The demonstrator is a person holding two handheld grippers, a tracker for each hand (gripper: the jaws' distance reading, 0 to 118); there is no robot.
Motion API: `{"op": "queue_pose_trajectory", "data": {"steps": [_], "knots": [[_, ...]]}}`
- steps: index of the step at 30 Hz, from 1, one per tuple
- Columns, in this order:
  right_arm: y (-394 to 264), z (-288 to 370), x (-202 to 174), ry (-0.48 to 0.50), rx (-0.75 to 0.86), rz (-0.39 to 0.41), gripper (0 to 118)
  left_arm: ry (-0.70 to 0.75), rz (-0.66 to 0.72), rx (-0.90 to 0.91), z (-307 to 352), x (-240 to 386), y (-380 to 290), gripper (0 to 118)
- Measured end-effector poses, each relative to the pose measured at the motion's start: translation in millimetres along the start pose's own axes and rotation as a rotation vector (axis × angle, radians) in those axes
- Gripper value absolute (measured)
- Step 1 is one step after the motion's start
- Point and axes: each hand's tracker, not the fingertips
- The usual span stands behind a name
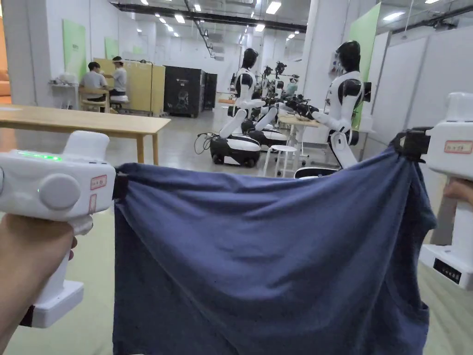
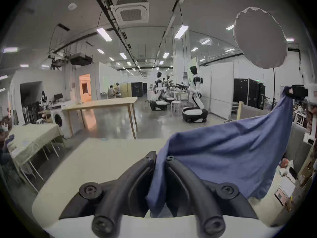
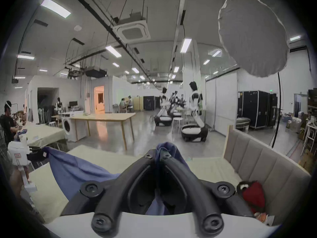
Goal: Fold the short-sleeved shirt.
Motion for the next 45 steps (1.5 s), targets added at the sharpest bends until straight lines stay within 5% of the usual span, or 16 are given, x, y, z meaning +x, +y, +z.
{"op": "queue_pose_trajectory", "data": {"steps": [10,14,25,34,45], "knots": [[79,-44,9,-0.05,0.131,-0.081,3,0.054,0.038,0.12,-25,-19,106,5],[71,-63,4,-0.065,0.132,-0.05,3,0.067,0.03,0.113,-34,-20,106,5],[-29,-75,8,-0.057,0.061,-0.125,3,0.054,0.109,0.005,-82,-20,-8,5],[-100,45,10,-0.012,0.008,-0.081,3,-0.05,0.128,-0.131,-6,-12,-93,5],[-312,182,-14,0.055,-0.394,-0.056,4,-0.076,0.045,-0.466,104,-4,-280,5]]}}
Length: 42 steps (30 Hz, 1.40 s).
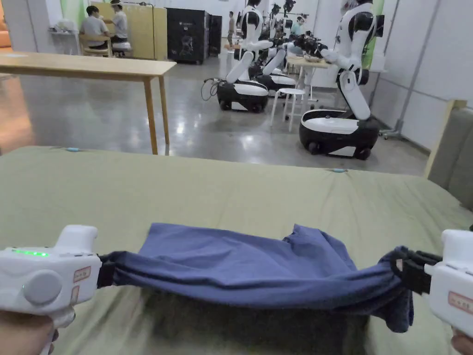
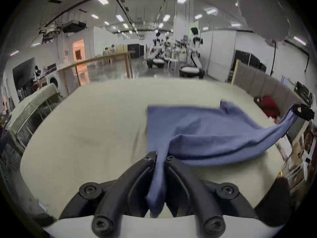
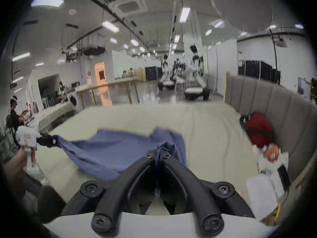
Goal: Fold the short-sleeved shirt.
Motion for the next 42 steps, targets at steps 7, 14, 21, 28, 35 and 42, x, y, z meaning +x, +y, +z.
{"op": "queue_pose_trajectory", "data": {"steps": [7,14,21,28,35,42], "knots": [[-110,-16,1,-0.031,-0.249,-0.017,4,-0.016,0.029,-0.131,-14,2,-89,16],[-111,11,-3,-0.067,-0.111,-0.021,95,0.044,-0.056,0.042,40,23,-94,115],[-114,53,-48,-0.019,0.097,-0.042,105,0.047,-0.075,0.201,99,60,-134,115],[-135,40,-70,0.022,0.022,-0.092,0,0.019,-0.021,-0.009,69,26,-166,0],[-156,35,-67,-0.008,-0.042,-0.103,0,0.05,-0.025,-0.011,28,-5,-148,117],[-149,43,-49,-0.078,-0.067,-0.122,0,0.059,-0.044,-0.024,-4,-4,-123,116]]}}
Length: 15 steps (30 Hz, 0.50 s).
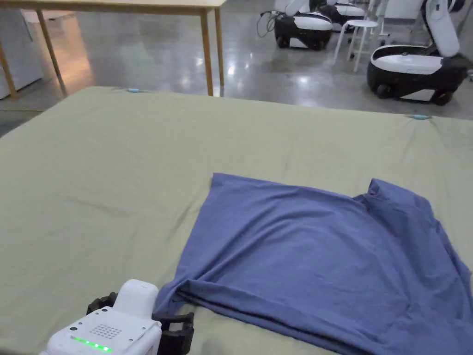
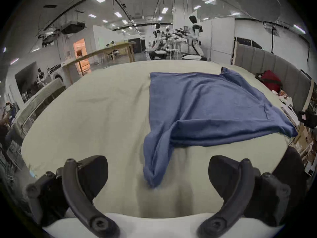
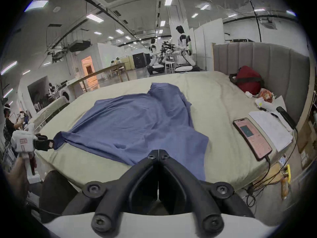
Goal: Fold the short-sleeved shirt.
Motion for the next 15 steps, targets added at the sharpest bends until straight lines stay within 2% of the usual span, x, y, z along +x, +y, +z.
{"op": "queue_pose_trajectory", "data": {"steps": [2,3,4,6,8,9,10,12,13,14,15], "knots": [[2,2,9,-0.034,-0.021,-0.003,0,-0.009,-0.004,-0.017,-17,-1,6,110],[3,3,14,-0.056,-0.039,-0.004,0,-0.009,-0.009,-0.018,-20,1,9,100],[4,4,18,-0.077,-0.055,-0.005,0,-0.005,-0.012,-0.022,-22,3,12,82],[4,7,31,-0.119,-0.08,-0.011,0,-0.022,0.001,-0.057,-26,7,19,3],[5,7,42,-0.139,-0.114,-0.026,0,0.022,-0.004,-0.04,-23,13,21,1],[5,4,49,-0.135,-0.138,-0.03,2,0.0,-0.003,-0.048,-20,14,24,1],[6,2,52,-0.133,-0.145,-0.029,16,-0.002,-0.004,-0.041,-12,18,27,1],[6,-8,57,-0.121,-0.178,-0.001,87,-0.001,-0.009,-0.02,0,27,31,1],[6,-16,57,-0.111,-0.216,0.032,113,-0.003,-0.014,-0.023,3,30,33,1],[5,-24,54,-0.09,-0.238,0.073,118,-0.01,-0.006,-0.027,3,23,36,1],[5,-30,51,-0.077,-0.229,0.116,118,-0.007,-0.006,-0.022,5,23,38,1]]}}
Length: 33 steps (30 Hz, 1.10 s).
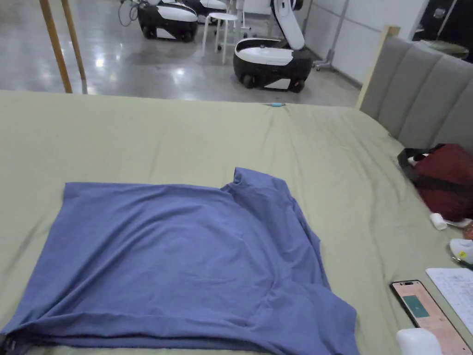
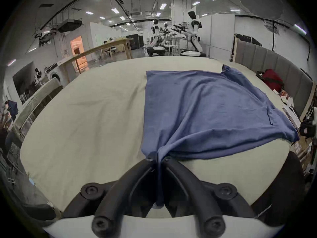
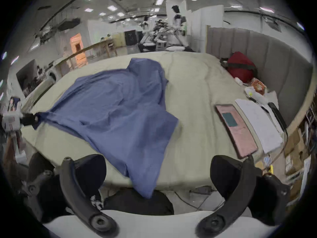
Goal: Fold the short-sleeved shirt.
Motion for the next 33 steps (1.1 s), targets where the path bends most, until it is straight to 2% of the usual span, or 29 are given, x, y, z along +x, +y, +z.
{"op": "queue_pose_trajectory", "data": {"steps": [3,4,5,6,7,11,13,19,22,26,29,31,32,33], "knots": [[3,-22,-13,0.026,-0.056,0.064,117,-0.006,0.015,-0.006,-2,-6,2,1],[4,-26,-15,0.058,-0.091,0.077,106,-0.005,0.012,-0.007,-2,-6,3,1],[3,-30,-17,0.087,-0.109,0.075,59,-0.004,0.009,-0.008,-1,-6,5,1],[4,-33,-18,0.071,-0.097,0.059,16,-0.006,0.006,-0.01,-3,-7,4,1],[4,-36,-18,0.047,-0.105,0.048,8,-0.004,0.0,-0.011,-5,-8,2,0],[18,-12,-9,0.091,0.009,-0.048,7,0.053,-0.067,0.005,4,-10,8,0],[34,0,-3,0.116,0.008,-0.088,7,0.061,-0.08,0.023,12,-14,18,0],[112,11,3,0.104,0.075,-0.054,7,0.07,-0.183,0.09,9,-11,79,0],[162,-18,4,0.085,0.061,-0.015,7,0.058,-0.215,0.044,-22,-16,118,0],[209,-91,0,0.07,-0.052,0.0,7,0.009,-0.171,-0.067,-87,-22,152,0],[221,-140,-5,0.042,-0.115,-0.014,7,-0.039,-0.066,-0.139,-125,-25,160,0],[218,-162,-2,0.058,-0.154,-0.07,7,-0.049,-0.007,-0.16,-133,-23,158,0],[217,-169,-1,0.07,-0.167,-0.1,9,-0.047,0.002,-0.156,-137,-23,157,11],[215,-171,1,0.079,-0.16,-0.112,23,-0.049,0.005,-0.154,-137,-24,156,35]]}}
